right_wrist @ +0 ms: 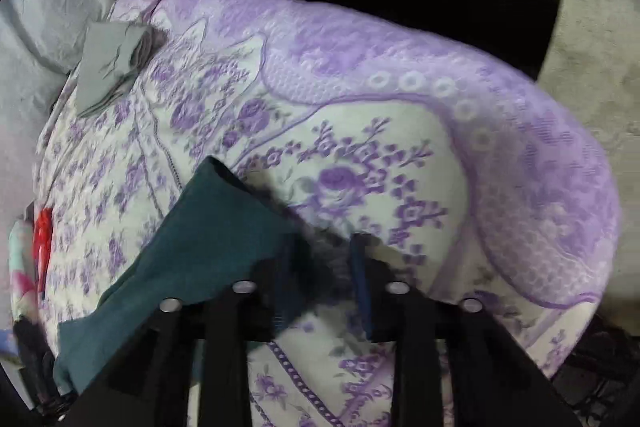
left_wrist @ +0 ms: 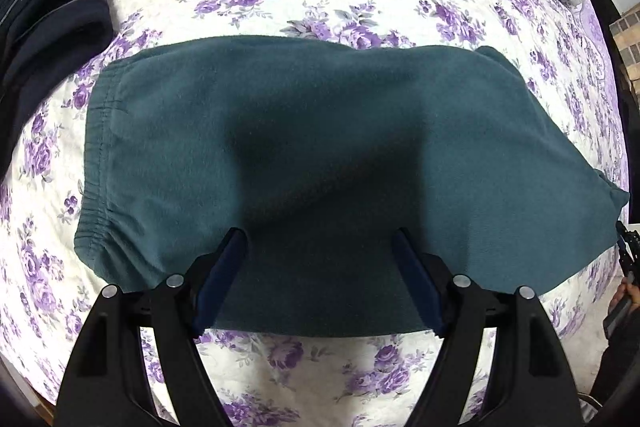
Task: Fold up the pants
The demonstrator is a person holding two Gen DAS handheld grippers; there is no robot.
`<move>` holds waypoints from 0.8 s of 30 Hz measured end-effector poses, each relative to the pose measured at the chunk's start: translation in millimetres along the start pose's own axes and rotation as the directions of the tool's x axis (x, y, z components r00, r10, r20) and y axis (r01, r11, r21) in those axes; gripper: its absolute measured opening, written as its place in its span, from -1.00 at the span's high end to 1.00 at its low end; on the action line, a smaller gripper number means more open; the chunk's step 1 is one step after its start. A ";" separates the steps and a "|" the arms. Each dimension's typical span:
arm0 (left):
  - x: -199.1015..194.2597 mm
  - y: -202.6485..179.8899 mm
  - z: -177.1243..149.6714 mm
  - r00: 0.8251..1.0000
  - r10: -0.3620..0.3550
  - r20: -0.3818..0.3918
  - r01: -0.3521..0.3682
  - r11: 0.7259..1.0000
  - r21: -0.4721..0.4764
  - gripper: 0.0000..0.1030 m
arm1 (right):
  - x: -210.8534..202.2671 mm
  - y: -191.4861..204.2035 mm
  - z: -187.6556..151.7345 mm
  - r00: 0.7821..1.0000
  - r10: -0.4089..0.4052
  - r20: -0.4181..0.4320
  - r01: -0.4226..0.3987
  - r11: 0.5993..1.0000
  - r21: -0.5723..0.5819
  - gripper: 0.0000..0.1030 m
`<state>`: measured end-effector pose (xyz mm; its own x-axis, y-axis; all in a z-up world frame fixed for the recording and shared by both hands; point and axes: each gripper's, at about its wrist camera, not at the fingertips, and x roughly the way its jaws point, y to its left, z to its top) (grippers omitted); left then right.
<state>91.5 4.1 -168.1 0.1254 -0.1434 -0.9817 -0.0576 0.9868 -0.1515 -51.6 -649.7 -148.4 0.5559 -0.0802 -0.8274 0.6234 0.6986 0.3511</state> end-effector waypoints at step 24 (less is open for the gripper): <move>-11.9 7.1 -4.3 0.998 -0.024 0.049 0.025 1.000 -0.006 -0.60 | -22.3 46.3 -6.3 0.976 0.217 0.016 -0.215 0.951 0.220 0.86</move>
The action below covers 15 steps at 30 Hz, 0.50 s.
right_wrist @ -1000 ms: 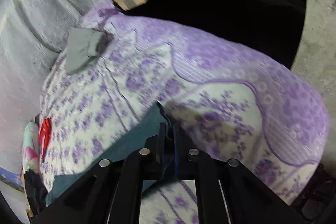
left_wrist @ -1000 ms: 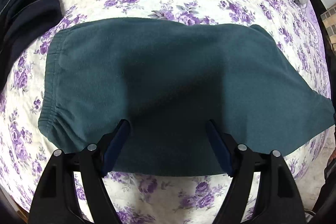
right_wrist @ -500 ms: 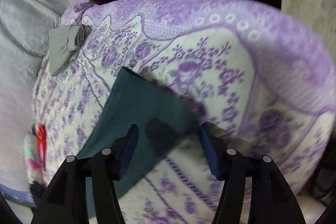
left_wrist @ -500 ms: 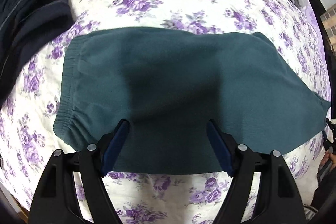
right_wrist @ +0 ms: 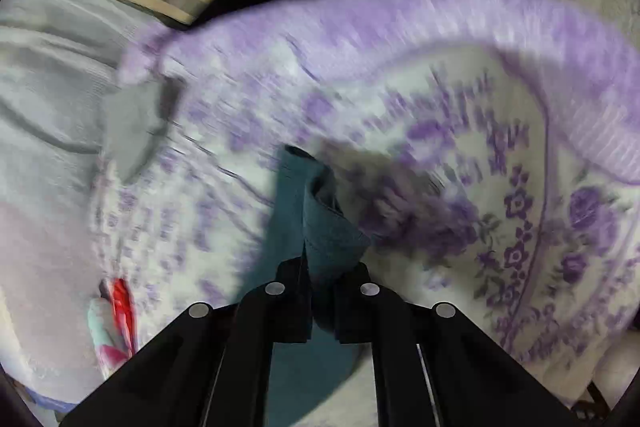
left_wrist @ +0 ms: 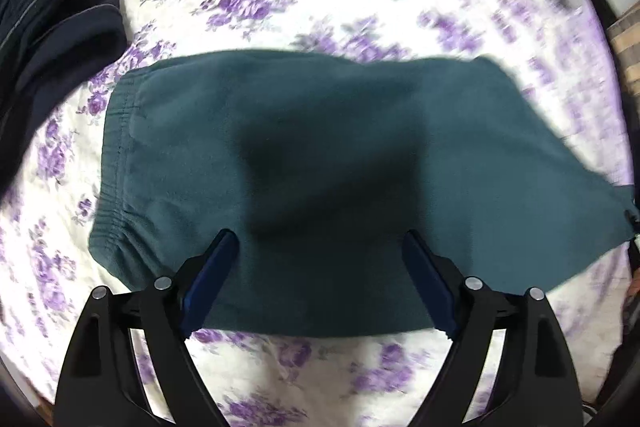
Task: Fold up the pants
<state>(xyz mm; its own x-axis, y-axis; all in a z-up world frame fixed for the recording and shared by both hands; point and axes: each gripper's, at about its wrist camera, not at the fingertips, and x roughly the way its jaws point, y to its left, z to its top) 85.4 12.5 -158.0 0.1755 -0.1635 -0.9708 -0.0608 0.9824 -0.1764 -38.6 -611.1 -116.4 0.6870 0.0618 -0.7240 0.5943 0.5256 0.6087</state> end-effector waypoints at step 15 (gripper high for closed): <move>-23.8 33.5 -16.1 0.998 -0.049 0.043 0.053 0.992 -0.110 -0.60 | 117.3 228.8 -243.0 0.801 0.094 -0.591 -0.403 0.815 -0.417 0.06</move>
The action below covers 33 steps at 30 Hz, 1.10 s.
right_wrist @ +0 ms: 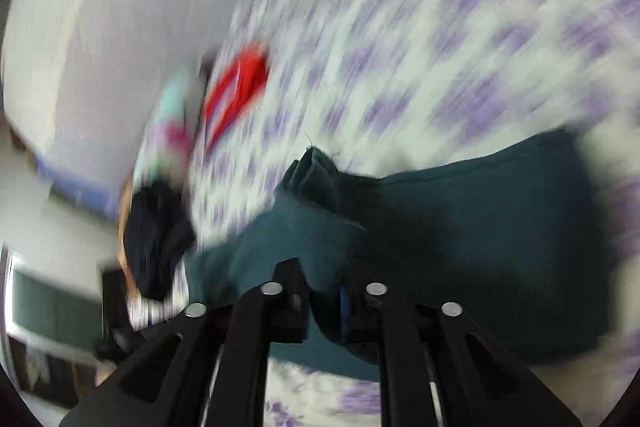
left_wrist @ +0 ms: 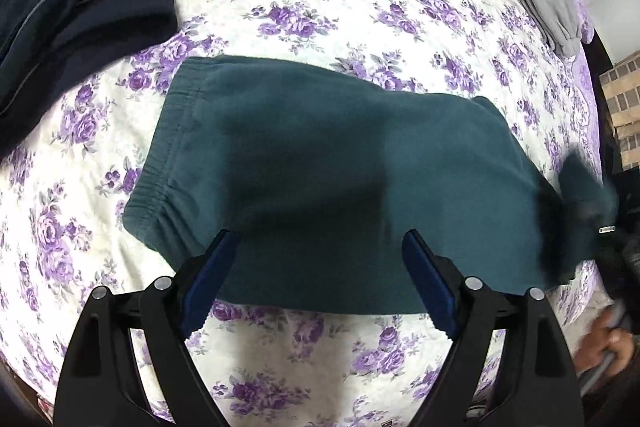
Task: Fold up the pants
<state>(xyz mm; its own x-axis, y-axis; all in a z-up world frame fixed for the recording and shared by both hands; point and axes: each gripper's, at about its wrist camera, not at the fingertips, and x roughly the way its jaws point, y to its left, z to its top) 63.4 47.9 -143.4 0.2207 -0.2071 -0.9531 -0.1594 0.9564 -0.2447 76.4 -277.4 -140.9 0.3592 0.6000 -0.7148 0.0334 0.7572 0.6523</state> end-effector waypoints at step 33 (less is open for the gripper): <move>53.4 -153.7 -12.0 0.995 0.085 -0.061 -0.054 0.912 0.406 -0.62 | -83.0 -80.0 39.5 0.794 -0.517 0.321 0.545 0.838 0.002 -0.12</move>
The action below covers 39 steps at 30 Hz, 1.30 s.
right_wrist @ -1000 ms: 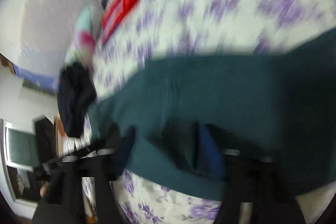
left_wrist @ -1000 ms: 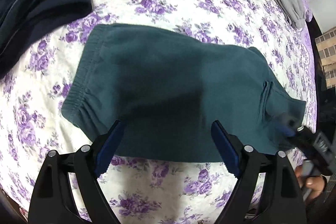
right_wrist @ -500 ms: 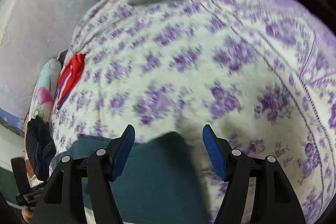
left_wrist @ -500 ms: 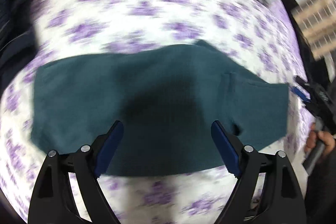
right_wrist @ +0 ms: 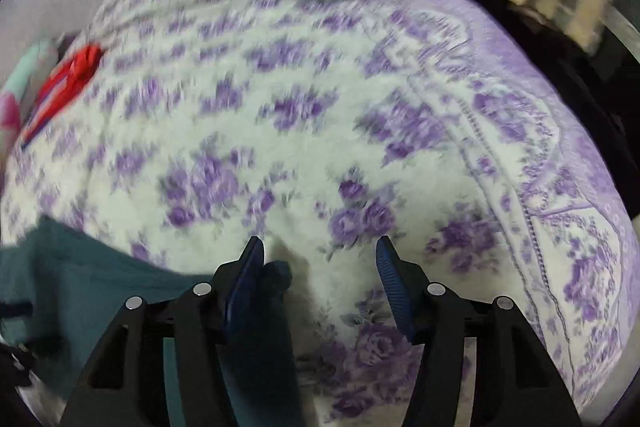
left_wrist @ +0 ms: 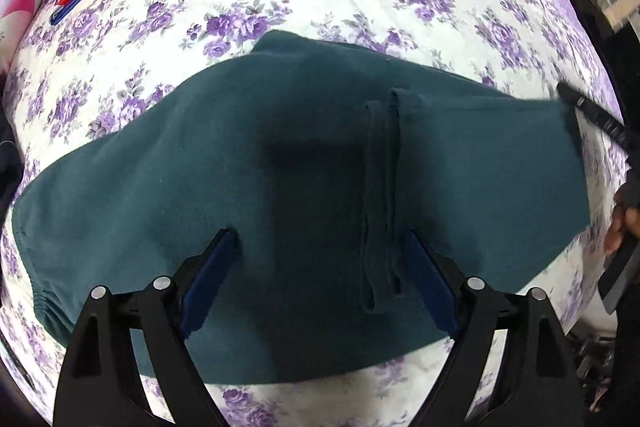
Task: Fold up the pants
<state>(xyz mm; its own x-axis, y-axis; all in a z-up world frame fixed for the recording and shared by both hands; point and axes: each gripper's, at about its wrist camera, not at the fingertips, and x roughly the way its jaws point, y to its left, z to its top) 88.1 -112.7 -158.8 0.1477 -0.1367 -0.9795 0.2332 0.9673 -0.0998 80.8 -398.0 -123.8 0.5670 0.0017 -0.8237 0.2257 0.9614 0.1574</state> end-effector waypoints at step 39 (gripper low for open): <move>-30.9 218.0 -84.9 0.994 0.011 0.113 0.041 0.894 -0.447 -0.36 | -32.0 53.2 -64.3 0.923 0.291 -0.252 -0.316 0.946 -0.066 -0.21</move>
<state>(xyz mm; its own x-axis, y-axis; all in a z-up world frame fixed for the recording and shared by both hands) 52.8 120.6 -165.1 0.2577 -0.1494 -0.9546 -0.2151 0.9543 -0.2074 23.7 -329.2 -124.1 0.3890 0.3504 -0.8520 -0.0178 0.9275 0.3734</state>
